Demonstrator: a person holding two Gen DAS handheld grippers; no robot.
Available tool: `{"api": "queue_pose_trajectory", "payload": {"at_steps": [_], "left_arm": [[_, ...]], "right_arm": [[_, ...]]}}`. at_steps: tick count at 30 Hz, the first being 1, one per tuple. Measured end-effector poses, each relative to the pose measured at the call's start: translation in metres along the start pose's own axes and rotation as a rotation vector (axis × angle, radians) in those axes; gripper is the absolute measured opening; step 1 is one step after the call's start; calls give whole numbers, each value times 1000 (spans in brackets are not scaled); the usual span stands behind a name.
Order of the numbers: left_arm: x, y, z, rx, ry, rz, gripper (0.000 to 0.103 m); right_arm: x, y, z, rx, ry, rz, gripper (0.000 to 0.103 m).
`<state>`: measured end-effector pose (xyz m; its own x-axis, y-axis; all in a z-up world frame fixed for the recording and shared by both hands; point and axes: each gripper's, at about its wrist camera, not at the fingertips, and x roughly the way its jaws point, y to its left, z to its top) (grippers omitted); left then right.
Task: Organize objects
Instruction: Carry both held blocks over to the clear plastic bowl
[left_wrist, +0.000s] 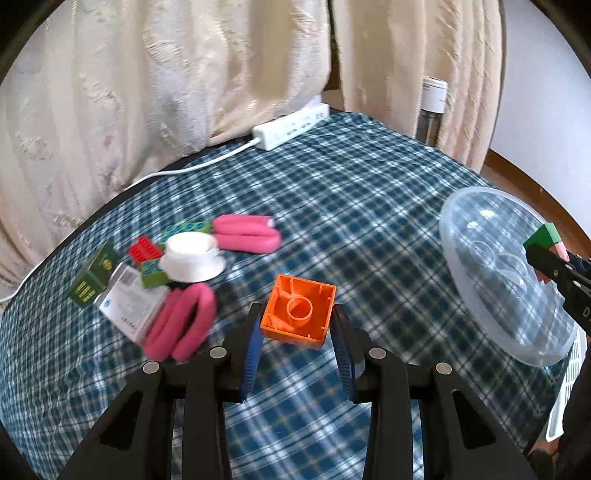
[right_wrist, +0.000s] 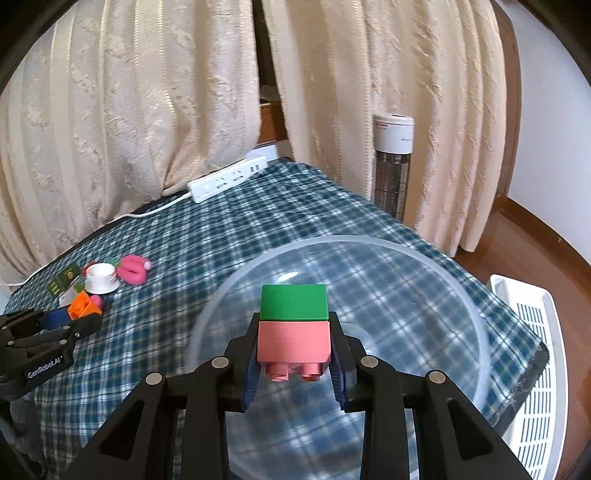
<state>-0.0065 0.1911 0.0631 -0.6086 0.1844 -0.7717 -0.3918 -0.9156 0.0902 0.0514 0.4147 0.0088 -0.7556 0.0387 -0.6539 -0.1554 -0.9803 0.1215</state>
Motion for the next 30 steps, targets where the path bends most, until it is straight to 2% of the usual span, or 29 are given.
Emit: {"api": "queue_pose_trajectory", "payload": {"at_steps": [21,30], "left_arm": [[19,-89,33,146,8,-59,37],[24,-114,43,179,10,-87,37]], "right_arm": [[9,-73,0,101,7,-52,33],[12,-88,1,125,7,-46,33]]}}
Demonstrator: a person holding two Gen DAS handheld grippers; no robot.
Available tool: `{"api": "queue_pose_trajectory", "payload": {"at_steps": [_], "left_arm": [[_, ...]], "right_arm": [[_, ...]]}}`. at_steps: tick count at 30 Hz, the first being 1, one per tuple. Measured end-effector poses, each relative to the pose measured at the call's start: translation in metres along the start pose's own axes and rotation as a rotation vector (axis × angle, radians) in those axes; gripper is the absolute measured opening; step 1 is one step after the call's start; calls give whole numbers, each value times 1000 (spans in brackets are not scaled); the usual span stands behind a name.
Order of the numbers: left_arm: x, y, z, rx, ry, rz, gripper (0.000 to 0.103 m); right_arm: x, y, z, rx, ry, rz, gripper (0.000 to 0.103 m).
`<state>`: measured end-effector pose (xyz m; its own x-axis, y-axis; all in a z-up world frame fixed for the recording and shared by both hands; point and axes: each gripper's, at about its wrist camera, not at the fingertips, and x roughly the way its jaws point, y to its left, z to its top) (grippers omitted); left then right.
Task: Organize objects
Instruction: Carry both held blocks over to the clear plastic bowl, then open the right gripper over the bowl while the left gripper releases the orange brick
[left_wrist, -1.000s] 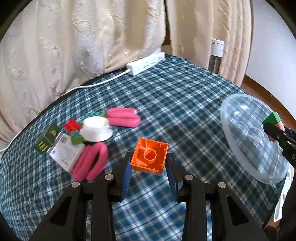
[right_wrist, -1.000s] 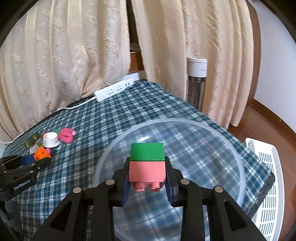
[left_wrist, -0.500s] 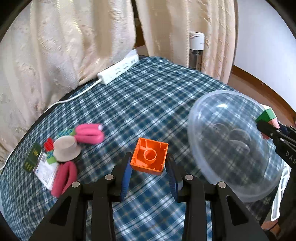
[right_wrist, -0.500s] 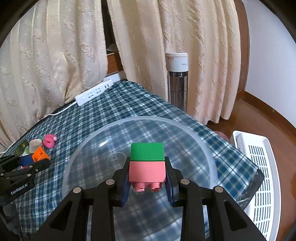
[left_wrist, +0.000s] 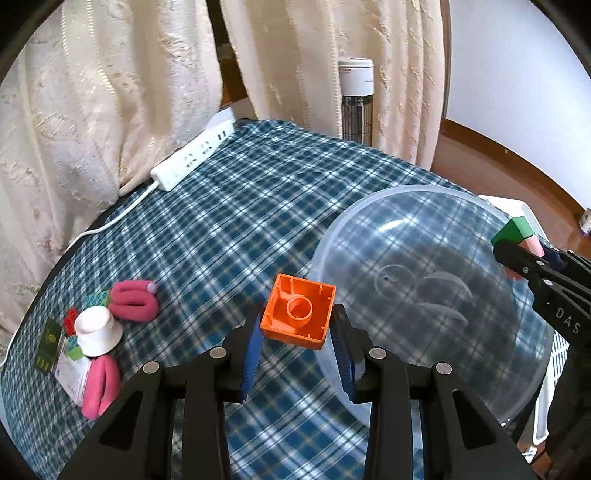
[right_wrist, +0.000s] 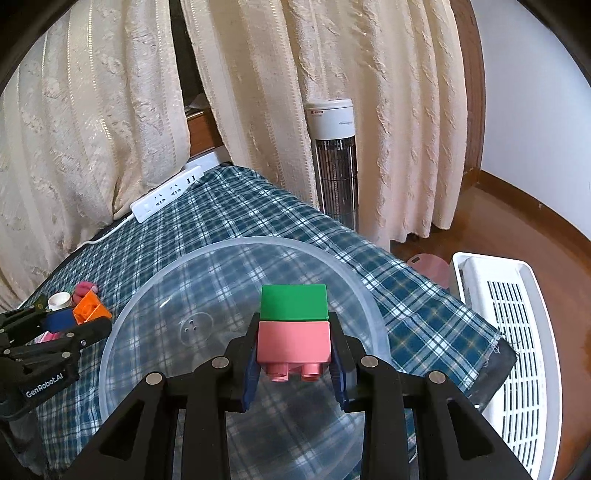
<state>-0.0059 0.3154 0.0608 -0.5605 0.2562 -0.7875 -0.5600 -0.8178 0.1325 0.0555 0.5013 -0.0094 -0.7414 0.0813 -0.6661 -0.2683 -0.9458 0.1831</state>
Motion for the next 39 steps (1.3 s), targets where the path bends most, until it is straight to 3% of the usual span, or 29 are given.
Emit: {"api": "queue_pose_trajectory", "payload": {"at_steps": [12,14,16,18,32,35,39], "left_arm": [[11,-14,12,-12,3,-126,38],[13,-14,13,-19,10,-146,44],[14,-12,13,-31,8,-160,59],[14,-10,14,-43,4,-165,61],[14,14,6,-110,37,-112,65],[12,20,4,-125,31,-92,70],[8,29,0,-140,23,-71,70]], "right_arm": [[7,-7,5,11,10,-7,33],[7,-7,6,12,10,-6,33],[8,-7,7,13,11,-6,33],[8,-6,7,14,12,-4,33],[9,11,16,7,4,18,35],[10,11,17,25,8,20,47],[9,14,17,23,10,18,49]]}}
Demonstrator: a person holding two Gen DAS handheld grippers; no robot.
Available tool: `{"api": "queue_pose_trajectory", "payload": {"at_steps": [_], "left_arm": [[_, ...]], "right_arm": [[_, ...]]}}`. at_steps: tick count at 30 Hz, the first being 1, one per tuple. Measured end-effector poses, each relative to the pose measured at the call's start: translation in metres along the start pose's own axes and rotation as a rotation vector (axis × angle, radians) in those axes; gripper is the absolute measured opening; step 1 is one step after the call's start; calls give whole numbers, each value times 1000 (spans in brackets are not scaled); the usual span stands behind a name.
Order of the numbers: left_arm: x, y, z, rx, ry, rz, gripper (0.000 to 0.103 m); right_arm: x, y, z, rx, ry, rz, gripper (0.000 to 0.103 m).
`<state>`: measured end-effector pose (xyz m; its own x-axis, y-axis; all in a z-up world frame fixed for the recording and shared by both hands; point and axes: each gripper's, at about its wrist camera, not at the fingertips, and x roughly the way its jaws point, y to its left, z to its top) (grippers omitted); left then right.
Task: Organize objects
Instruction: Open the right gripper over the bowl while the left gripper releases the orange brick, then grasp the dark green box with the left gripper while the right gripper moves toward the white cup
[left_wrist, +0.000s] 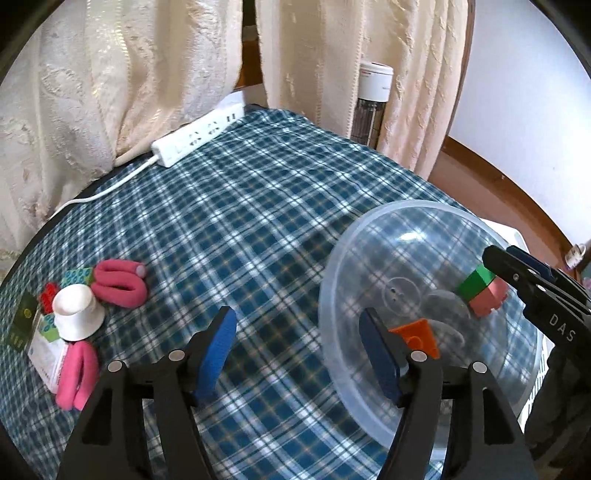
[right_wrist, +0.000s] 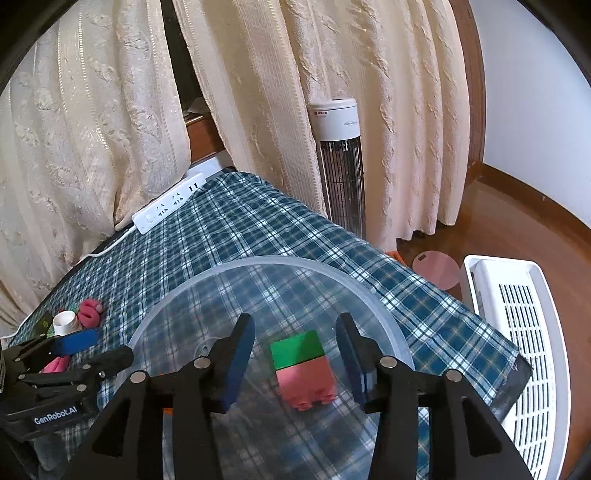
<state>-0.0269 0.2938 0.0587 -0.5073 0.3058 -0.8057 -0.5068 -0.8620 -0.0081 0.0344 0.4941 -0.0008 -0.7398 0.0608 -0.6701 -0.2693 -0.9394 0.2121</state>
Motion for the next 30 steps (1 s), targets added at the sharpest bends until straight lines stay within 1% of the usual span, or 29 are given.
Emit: {"api": "queue_pose_trajectory", "payload": {"at_steps": [5,9,13,16,18,20,21,25,30], "left_arm": [[-4,9,-4,-6,-2,34,71],[-8,20,-8,-26,-4,47,71],[-13,34,-12,-50,-10,59,71],[-16,44,-15,-68,-14,68,71],[-18,51,-18,-78,-15,76,71],[-19,58,-20,-89,-12,92,71],[-19,61,-21,-95,-9,100,71],[-21,77,-25,-127,-4,111,71],[-26,94,-28,-159,-12,120,71]], "right_arm": [[-4,9,-2,-10,-5,7,49],[-8,20,-1,-20,-11,17,50],[-9,33,-2,-31,-12,29,54],[-10,43,-3,-41,-9,43,55],[-10,49,-5,-46,-6,49,59],[-10,56,-6,-49,-8,58,66],[-10,59,-6,-50,-7,61,67],[-9,71,-8,-54,6,85,69],[-4,85,-11,-49,43,139,70]]}}
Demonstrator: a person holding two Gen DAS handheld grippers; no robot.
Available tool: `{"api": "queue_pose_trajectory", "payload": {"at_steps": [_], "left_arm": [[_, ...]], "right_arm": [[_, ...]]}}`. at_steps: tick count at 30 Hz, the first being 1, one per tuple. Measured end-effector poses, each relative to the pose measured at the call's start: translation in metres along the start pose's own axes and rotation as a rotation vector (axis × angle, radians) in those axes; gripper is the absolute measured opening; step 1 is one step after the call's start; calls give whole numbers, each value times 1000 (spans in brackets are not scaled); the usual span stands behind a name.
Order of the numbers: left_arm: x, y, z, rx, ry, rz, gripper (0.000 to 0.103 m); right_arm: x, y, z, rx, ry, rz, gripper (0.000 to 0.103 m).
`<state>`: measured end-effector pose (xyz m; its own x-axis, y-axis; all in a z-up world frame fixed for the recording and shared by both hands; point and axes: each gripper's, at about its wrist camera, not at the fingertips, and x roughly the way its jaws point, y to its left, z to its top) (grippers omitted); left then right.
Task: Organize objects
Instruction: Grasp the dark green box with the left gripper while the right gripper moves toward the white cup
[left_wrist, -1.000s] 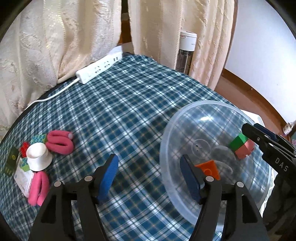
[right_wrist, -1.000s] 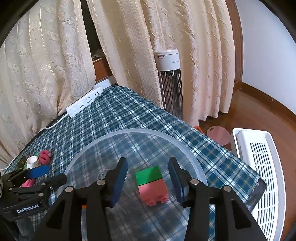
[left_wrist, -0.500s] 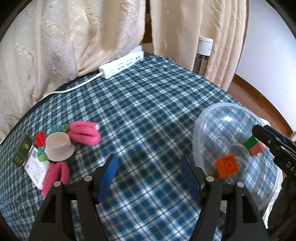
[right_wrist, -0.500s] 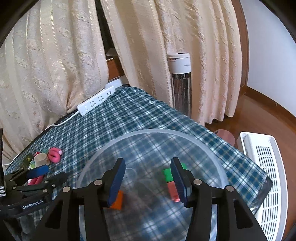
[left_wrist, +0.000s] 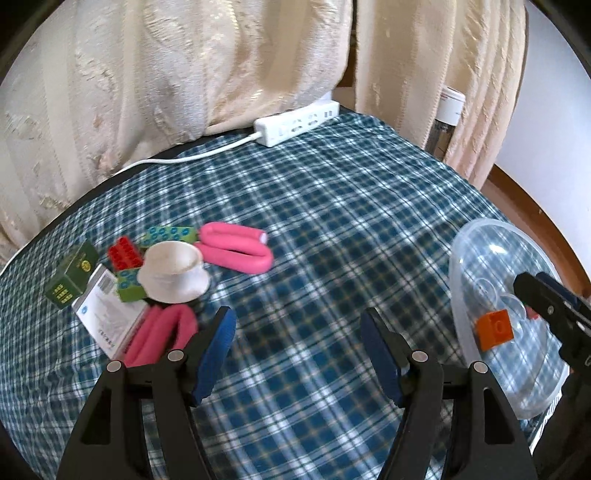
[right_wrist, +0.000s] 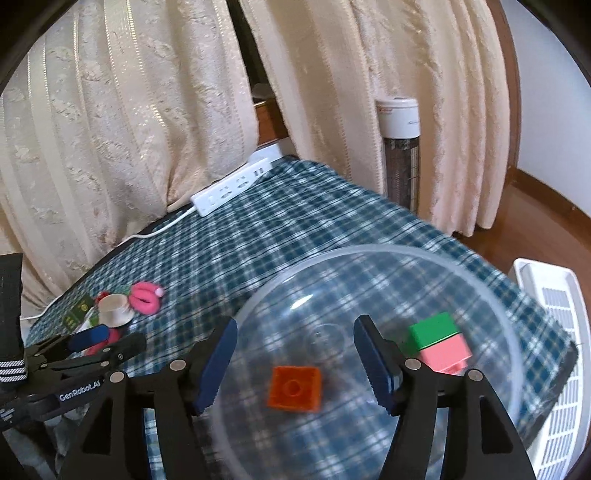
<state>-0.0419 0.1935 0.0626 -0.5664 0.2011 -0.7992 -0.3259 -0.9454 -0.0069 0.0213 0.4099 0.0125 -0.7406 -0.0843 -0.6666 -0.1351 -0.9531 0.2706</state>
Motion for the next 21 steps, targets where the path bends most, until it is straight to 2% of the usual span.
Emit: {"api": "queue_pose_trajectory", "payload": {"at_steps": [1,3,5,14,21], "left_arm": [[0,4,0,-8,-2,1,73],[-1,13,0,-27,-6,2,80],[-2,21,-1,-45,-10,3,81],[-5,59,-3,-115,-13,30,81],[-3,95,-4,-173,-16,73,81]], "right_arm": [[1,3,-1,-1,6,11,72],[3,10,-2,-2,14,31,82],[4,17,-5,1,17,61,91],[11,54,-10,-53,45,137,93],[22,73,-17,-64,99,191,93]]}}
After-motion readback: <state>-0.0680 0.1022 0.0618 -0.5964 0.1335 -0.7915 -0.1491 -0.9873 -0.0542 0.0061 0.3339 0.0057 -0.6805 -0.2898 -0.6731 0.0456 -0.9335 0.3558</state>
